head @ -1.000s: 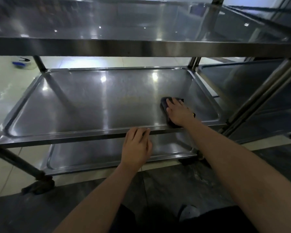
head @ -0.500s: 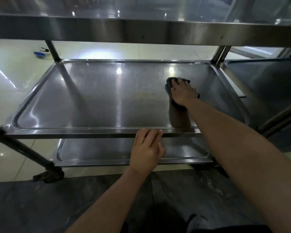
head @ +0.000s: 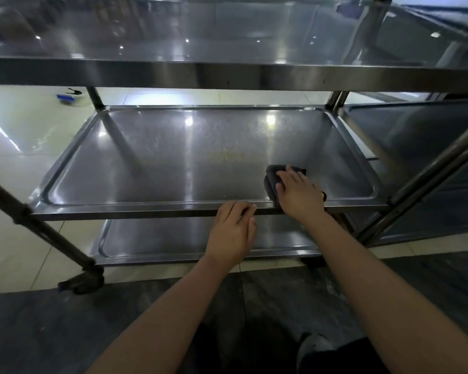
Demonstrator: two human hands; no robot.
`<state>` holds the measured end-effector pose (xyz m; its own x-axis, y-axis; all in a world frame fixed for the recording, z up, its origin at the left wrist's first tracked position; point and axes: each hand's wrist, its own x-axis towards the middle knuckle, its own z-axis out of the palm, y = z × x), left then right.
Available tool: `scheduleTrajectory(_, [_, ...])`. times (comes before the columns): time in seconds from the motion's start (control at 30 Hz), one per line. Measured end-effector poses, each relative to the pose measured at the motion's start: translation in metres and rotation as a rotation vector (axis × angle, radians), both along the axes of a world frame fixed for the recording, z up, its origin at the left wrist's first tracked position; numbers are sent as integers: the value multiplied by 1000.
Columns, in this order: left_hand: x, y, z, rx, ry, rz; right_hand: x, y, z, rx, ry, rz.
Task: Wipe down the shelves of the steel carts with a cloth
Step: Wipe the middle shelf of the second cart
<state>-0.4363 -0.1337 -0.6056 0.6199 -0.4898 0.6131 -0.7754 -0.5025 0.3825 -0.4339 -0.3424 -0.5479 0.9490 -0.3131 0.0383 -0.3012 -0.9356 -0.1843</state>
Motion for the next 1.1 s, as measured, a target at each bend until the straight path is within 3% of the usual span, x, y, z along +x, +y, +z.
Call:
scheduleTrajectory(0.2, [2,44,-6,78,-53,100,3,40,-4,-46,40,29])
scheduleTrajectory(0.47, [20,38,-15,79,-110,152,31,23,3,11,85,30])
scheduleTrajectory(0.57, [7,29,-34,196,1,1,58,5,6,20,103,45])
scheduleTrajectory(0.63, [-17,25,-66,289,-97,-100,73,-7,10,38,117,52])
scheduleTrajectory(0.73, [-46,29,-92,217,-190,-123,93,-24,-2,-10,100,60])
scheduleTrajectory(0.93, [2,36,-42,184,-292,100,113,-21,8,16,167,36])
scheduleTrajectory(1.1, [33,56,-14,430,-262,97,114,-15,13,23,184,15])
